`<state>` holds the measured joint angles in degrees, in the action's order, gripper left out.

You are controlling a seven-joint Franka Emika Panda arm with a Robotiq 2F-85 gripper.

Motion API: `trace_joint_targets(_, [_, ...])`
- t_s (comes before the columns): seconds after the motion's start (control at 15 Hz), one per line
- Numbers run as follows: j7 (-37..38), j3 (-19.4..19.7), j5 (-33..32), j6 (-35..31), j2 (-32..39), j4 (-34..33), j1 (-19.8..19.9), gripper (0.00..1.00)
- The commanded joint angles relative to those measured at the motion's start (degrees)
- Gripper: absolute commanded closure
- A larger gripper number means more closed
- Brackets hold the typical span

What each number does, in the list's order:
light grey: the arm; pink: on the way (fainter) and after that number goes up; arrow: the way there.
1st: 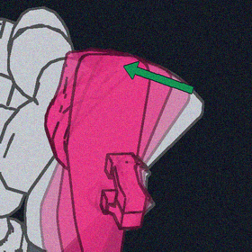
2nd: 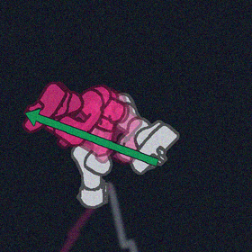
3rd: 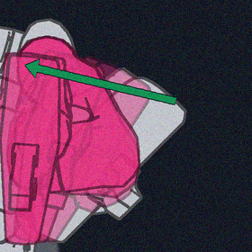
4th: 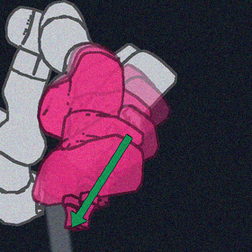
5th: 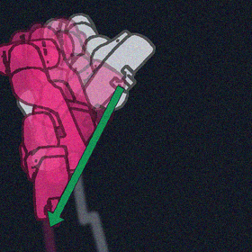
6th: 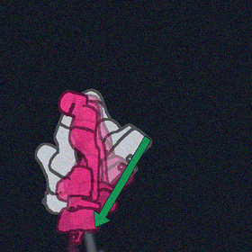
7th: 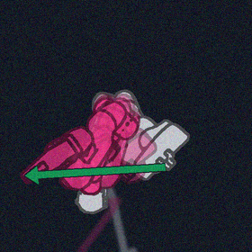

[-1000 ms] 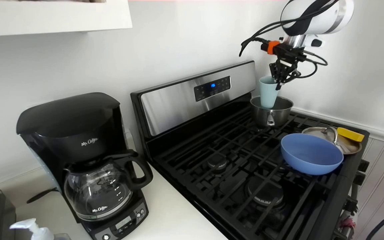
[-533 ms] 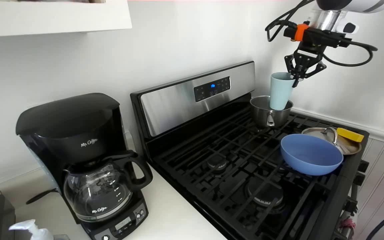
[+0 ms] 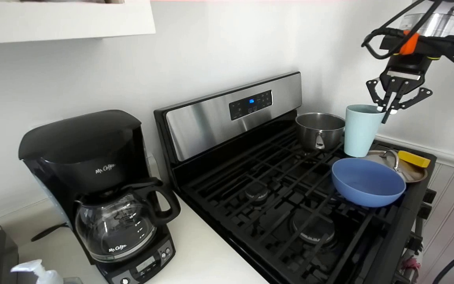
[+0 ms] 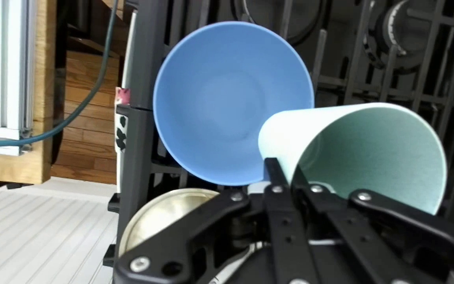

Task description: Put the blue cup in the blue bowl

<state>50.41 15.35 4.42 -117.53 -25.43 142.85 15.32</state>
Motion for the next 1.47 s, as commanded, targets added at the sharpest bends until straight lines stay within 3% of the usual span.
trace_joint_targets(0.0, [-4.16,-1.55,1.42,3.97,-4.83,4.44,2.53,0.99])
trace_joint_targets(0.47, [-3.48,-4.77,0.59,-2.15,-3.45,7.99,3.98,0.99])
trace_joint_targets(0.8, [-1.62,-5.03,1.38,-6.07,-0.67,8.19,4.91,0.99])
trace_joint_targets(1.0, [-2.34,-5.27,0.92,-5.06,-0.86,8.33,4.95,0.96])
trace_joint_targets(1.4, [-1.17,-6.38,-0.77,-7.25,2.31,9.19,5.01,0.99])
